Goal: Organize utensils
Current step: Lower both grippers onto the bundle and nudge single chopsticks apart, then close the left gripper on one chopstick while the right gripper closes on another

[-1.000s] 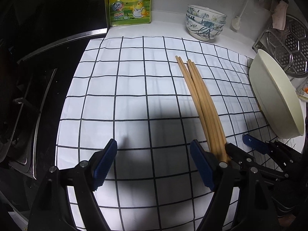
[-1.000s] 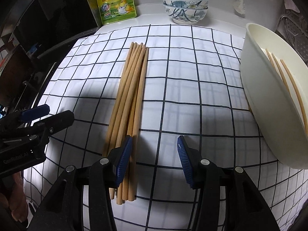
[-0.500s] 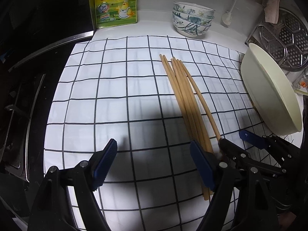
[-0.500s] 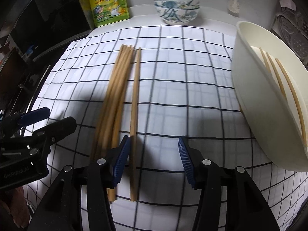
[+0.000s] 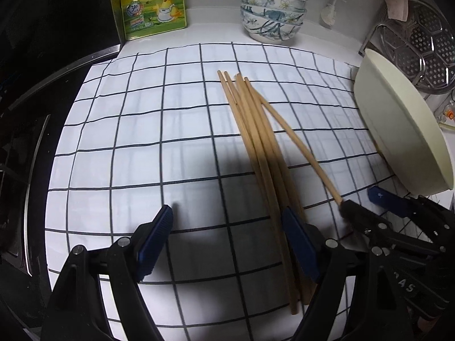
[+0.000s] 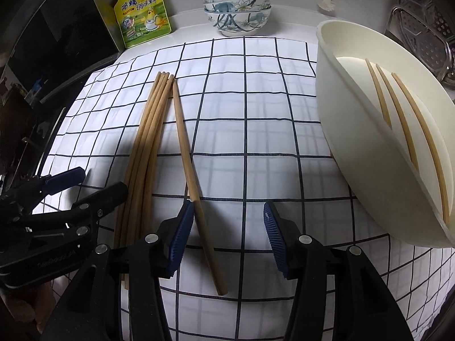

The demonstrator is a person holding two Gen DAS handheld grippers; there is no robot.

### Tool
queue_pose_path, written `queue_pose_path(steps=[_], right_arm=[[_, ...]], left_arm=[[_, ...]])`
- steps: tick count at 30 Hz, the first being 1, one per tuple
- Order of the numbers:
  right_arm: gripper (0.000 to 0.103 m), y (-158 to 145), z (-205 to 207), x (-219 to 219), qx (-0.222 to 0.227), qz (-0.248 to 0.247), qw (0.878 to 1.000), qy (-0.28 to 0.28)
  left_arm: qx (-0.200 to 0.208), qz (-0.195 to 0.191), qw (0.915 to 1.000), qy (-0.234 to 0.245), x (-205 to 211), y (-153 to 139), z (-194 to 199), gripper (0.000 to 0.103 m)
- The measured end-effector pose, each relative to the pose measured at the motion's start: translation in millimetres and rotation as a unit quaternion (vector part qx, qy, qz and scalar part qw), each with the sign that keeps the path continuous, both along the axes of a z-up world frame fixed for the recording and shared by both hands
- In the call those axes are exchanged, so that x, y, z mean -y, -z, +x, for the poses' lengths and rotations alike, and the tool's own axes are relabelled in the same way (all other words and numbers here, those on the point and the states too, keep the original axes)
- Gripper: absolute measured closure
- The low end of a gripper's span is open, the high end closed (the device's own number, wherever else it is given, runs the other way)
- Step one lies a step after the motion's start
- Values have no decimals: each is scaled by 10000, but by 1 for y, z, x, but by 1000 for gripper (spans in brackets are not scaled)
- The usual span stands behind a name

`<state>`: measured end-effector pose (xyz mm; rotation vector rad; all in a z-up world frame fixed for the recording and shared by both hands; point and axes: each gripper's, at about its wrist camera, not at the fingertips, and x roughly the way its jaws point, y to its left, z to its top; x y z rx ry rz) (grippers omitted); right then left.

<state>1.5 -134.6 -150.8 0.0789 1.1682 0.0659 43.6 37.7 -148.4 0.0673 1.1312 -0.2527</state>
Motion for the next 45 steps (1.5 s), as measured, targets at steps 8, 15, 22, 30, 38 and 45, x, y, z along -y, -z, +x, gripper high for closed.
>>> queue_pose_path(steps=[8,15,22,30,38,45], right_arm=[[54,0,5,-4,15,42,10000,-75],[54,2,15,-9,57,-54,9998,-192],[54,6,24,-16,139,-277,9988,-367],[69,8,28,-33,390,-518,9955,-685],[97,5,32,-40,257,-230,9961,-815],[97,-14,26,-28,262,158,9981,-539]], left_arm=[[27,104,9999,-108,-17,3,-3,27],[71,143,9995,-277,-24,3,2,27],[174,180,9988,-418,-24,4,16,30],[339,283,9983,-384,-19,0,22,69],[156,172,9995,-204,-17,-1,23,96],[25,64,9997,-239,-24,-16,12,96]])
